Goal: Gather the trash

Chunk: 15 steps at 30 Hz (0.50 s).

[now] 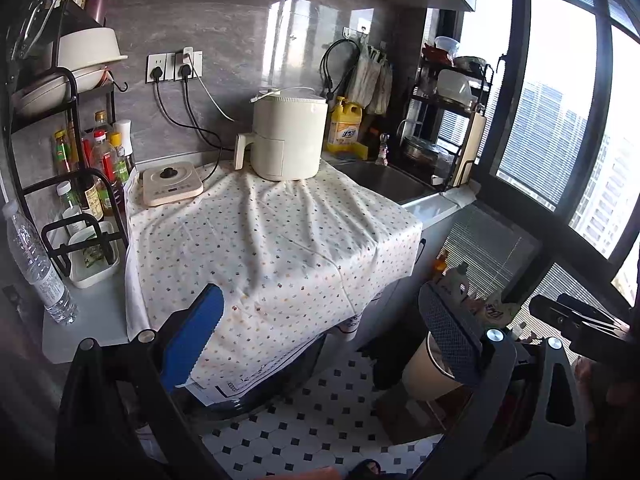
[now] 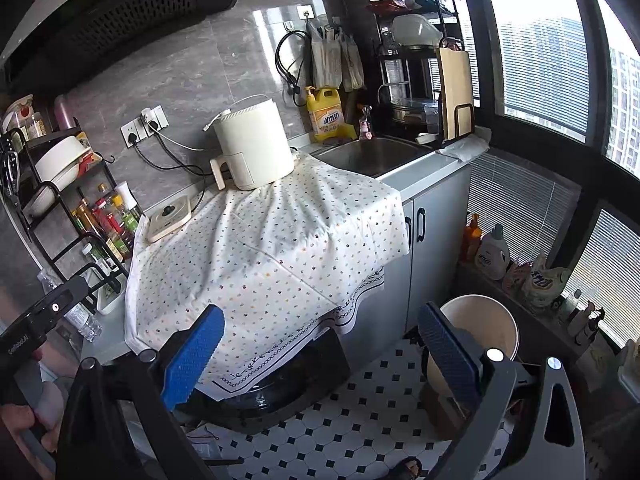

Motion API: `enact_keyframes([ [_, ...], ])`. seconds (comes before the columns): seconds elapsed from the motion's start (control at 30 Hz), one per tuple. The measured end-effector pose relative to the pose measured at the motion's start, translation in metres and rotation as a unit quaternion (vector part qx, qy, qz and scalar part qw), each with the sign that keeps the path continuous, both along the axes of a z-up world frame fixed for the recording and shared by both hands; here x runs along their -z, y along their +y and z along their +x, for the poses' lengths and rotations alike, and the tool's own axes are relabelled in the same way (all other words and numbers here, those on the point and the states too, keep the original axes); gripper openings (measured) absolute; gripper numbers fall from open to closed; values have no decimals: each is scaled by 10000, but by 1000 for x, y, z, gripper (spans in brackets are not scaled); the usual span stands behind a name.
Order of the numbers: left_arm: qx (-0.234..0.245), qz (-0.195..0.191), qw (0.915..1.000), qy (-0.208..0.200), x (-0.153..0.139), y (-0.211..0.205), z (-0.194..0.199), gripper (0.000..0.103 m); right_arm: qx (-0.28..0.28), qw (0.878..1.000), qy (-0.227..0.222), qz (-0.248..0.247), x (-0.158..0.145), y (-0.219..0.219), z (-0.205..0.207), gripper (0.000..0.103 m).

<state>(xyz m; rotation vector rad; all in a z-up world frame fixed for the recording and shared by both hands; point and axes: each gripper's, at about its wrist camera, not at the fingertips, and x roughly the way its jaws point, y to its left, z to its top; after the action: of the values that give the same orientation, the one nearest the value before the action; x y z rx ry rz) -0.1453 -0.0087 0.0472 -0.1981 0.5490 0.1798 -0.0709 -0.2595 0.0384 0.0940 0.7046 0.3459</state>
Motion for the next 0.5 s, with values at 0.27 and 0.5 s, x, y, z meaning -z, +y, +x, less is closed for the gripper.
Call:
enact_keyframes([
  [0.27,-7,-8,10000,-3,0,-3,0,97,-22,10000,7,-5,0,-2,1,95],
  [0.5,79,-16,10000,-15,0,-8,2,97,38,10000,-13,-41,1,-6,-5,95],
])
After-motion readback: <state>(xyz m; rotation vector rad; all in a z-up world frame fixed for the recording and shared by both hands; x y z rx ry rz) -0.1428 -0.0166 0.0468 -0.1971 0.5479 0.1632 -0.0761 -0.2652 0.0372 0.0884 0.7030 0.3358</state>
